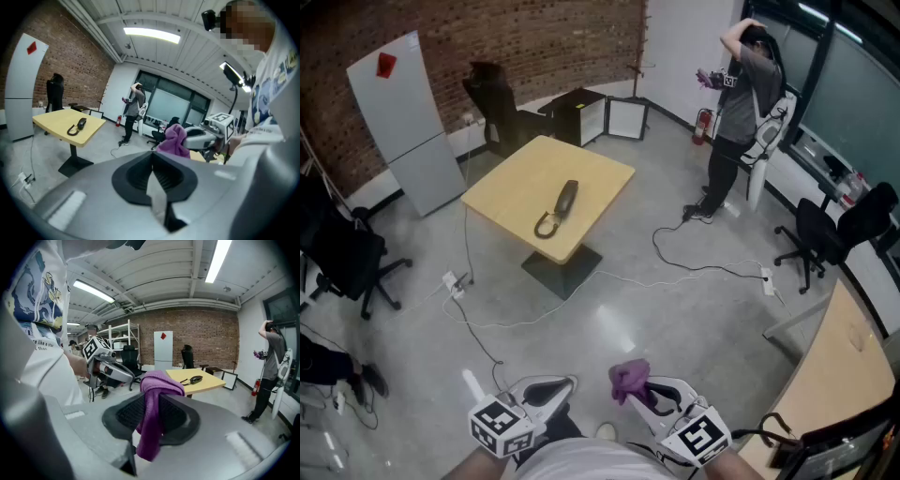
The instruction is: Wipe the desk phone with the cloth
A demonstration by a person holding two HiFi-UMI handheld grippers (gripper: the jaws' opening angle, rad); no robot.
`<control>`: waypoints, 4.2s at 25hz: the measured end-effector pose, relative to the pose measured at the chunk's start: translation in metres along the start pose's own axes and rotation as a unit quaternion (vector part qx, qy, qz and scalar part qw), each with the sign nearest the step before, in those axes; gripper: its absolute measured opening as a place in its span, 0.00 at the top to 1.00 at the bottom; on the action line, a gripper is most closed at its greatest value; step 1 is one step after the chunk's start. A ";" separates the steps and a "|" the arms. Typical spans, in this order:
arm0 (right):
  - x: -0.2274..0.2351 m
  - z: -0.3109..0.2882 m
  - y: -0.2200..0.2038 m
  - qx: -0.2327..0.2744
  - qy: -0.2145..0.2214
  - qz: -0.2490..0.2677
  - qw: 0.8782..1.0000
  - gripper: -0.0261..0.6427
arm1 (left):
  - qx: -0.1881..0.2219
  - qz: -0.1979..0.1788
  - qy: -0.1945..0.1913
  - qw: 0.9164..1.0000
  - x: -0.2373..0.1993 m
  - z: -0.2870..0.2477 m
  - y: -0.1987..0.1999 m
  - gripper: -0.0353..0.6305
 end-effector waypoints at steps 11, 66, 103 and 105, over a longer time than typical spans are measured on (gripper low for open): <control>-0.021 0.008 -0.015 0.006 0.025 -0.016 1.000 0.83 | -0.005 0.006 0.023 1.000 0.024 0.017 -0.010 0.94; 0.351 -0.224 0.058 0.001 0.036 -0.068 0.997 0.82 | -0.223 0.058 0.214 0.949 -0.423 -0.277 0.116 0.43; 0.385 -0.229 0.065 -0.025 -0.054 -0.138 0.989 0.82 | -0.212 0.266 0.081 0.937 -0.484 -0.340 0.098 0.51; 0.388 -0.232 0.070 -0.020 -0.059 -0.144 0.988 0.82 | -0.175 0.290 0.045 0.940 -0.474 -0.331 0.111 0.51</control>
Point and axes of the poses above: the fingertips, and each gripper's own axes: z backward along the fingers, x to its right, y out of its top, the point moved 7 cm from there along z, backward along the fingers, and after that the axes turned 4 degrees about -z, right-handed, at the moved point
